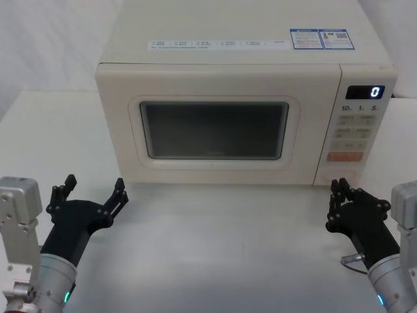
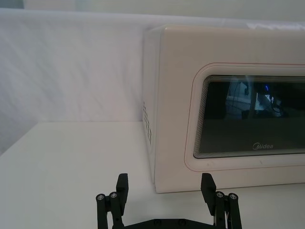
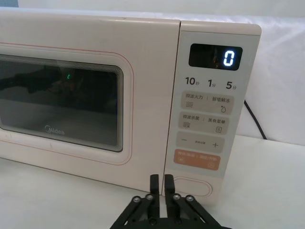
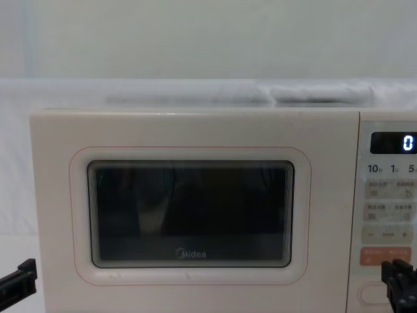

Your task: Press the button to open the microwave door with one hand; close the microwave door with the other hand.

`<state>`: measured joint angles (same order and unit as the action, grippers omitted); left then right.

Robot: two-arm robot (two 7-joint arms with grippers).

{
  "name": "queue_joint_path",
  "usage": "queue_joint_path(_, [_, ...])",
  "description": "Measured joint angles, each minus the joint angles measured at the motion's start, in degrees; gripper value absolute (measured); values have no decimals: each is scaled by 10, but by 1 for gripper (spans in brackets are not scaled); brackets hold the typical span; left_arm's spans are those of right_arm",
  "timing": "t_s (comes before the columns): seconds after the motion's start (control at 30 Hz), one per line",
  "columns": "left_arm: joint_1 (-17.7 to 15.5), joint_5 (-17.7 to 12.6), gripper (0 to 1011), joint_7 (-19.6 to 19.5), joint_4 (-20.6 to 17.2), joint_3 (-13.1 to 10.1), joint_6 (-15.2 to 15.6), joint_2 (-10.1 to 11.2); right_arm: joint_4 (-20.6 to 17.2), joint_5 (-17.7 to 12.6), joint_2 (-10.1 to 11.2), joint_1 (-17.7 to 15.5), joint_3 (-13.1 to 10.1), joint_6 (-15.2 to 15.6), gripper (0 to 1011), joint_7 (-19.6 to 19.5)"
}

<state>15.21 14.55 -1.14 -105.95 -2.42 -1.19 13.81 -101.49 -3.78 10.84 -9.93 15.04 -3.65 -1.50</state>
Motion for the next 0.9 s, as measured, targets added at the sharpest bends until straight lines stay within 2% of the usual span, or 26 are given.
queue_joint_path(0.03, [0, 0, 1001, 0, 0, 0, 0, 0, 0, 0, 0, 0, 0, 0, 64, 0])
queue_joint_path(0.13, [0, 0, 1001, 0, 0, 0, 0, 0, 0, 0, 0, 0, 0, 0, 0, 0])
queue_joint_path(0.9, [0, 0, 1001, 0, 0, 0, 0, 0, 0, 0, 0, 0, 0, 0, 0, 0])
